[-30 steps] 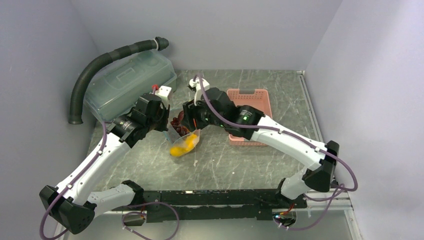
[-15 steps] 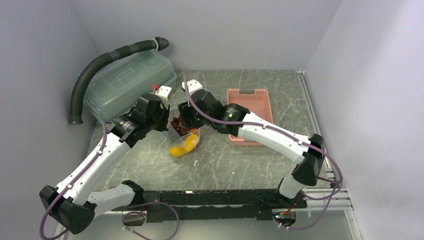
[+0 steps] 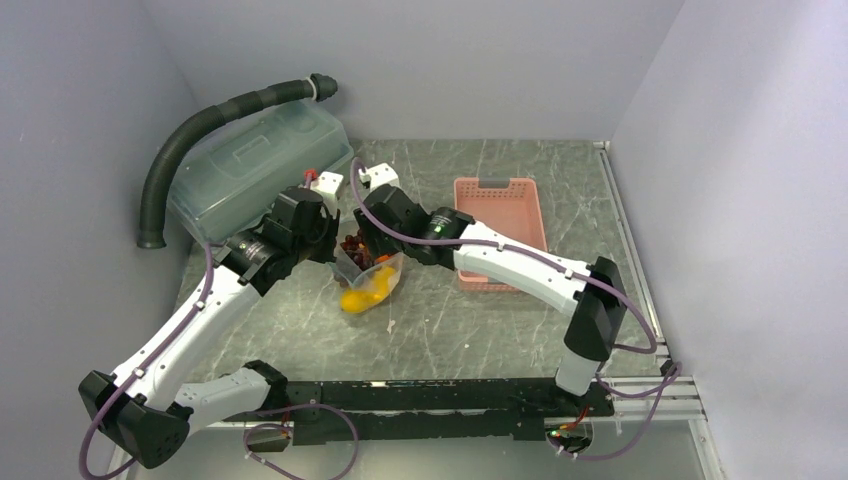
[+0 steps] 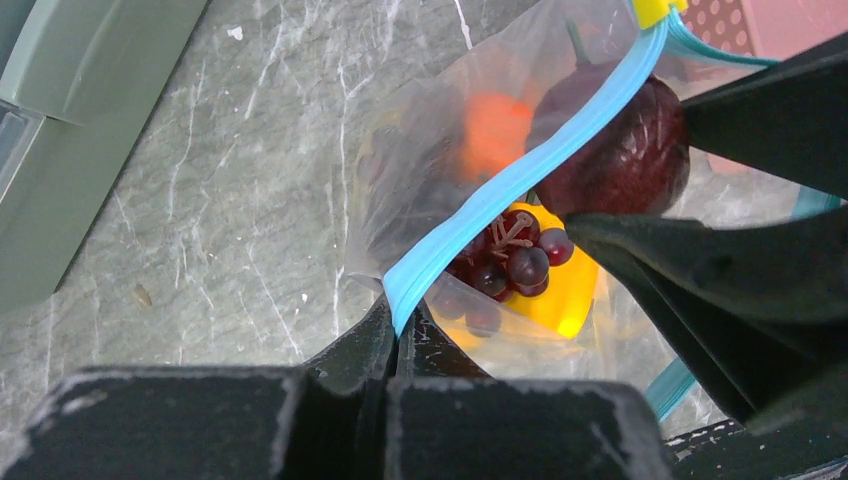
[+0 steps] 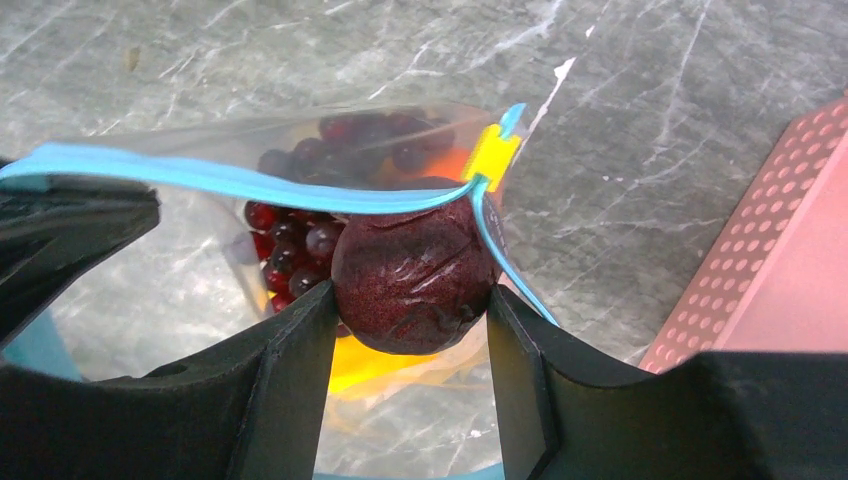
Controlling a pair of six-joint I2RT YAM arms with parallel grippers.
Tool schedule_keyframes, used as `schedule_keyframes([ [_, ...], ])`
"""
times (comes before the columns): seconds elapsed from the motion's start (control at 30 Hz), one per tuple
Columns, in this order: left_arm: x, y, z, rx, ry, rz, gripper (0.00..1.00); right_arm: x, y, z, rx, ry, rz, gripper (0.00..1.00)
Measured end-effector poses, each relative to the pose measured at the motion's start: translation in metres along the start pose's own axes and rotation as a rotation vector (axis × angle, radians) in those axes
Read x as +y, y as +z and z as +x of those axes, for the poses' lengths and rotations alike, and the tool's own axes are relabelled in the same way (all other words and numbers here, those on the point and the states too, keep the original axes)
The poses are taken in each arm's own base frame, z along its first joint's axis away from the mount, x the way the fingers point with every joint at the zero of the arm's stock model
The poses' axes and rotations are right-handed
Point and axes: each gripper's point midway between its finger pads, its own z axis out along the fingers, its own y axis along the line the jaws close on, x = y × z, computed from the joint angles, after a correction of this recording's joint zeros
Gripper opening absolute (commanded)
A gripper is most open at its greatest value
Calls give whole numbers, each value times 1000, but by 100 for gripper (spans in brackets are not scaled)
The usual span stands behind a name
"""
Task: Place the food in the zip-top bag and seal the zipper
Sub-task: Place the fake fruit in the zipper food storage bag.
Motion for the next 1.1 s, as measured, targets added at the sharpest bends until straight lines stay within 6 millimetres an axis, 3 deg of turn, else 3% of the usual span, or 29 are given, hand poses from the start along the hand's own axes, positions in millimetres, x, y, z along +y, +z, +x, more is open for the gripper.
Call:
schedule_keyframes([
  [0.27, 0, 0, 0, 0, 0, 0, 0, -11, 8, -3, -2, 32, 35, 41],
  [0.63, 0, 0, 0, 0, 0, 0, 0, -11, 6, -15, -27, 67, 37, 71],
  [0.97, 0, 0, 0, 1, 0, 0, 0, -13, 5, -18, -32, 82, 33, 76],
  [1.1, 0, 0, 0, 1, 0, 0, 0, -10, -10, -28, -59, 100, -2, 76],
])
